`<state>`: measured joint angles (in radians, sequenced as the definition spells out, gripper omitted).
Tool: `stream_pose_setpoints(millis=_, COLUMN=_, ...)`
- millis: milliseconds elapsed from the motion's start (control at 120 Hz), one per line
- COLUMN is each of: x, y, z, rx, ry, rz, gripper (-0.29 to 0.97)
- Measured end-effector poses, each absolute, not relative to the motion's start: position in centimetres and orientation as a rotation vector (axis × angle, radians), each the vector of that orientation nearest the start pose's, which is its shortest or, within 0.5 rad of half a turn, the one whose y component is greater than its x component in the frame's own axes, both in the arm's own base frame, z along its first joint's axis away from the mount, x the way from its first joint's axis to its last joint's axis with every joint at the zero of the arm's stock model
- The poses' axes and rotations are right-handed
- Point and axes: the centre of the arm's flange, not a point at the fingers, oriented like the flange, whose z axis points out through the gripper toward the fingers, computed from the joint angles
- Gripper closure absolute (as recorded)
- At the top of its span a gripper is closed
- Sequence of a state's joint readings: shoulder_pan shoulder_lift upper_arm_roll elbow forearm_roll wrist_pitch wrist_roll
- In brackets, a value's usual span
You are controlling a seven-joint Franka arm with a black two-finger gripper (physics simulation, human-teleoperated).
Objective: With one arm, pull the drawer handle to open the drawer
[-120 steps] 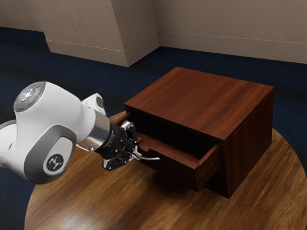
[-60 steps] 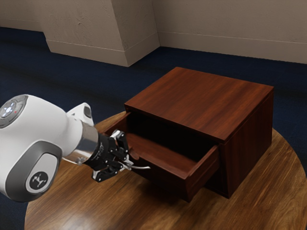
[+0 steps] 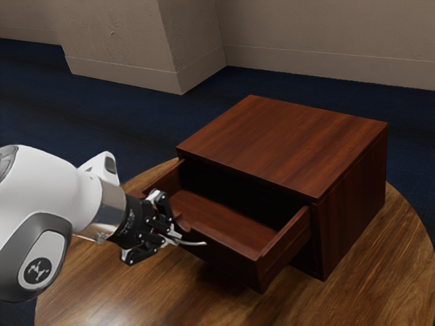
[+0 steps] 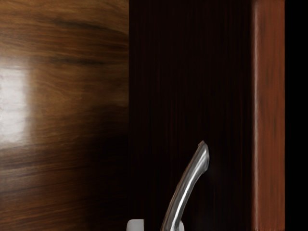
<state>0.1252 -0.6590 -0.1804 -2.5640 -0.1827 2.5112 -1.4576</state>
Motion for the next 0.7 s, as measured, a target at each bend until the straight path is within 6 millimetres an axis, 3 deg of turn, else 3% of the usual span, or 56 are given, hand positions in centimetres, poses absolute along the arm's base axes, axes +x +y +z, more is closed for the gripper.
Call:
stream_pose_setpoints(millis=333, x=38.2, y=-3.2, z=54.1, rx=-2.536, ry=-2.393, rz=-0.775, gripper=0.78)
stream_pose_setpoints(millis=567, x=36.0, y=-3.2, z=55.7, rx=-2.554, ry=-2.374, rz=-0.859, gripper=0.58)
stream_pose_setpoints(millis=658, x=34.7, y=-3.3, z=57.2, rx=-2.565, ry=-2.368, rz=-0.897, gripper=0.45)
stream_pose_setpoints(millis=700, x=34.5, y=-3.6, z=59.0, rx=-2.580, ry=-2.360, rz=-0.913, gripper=0.37)
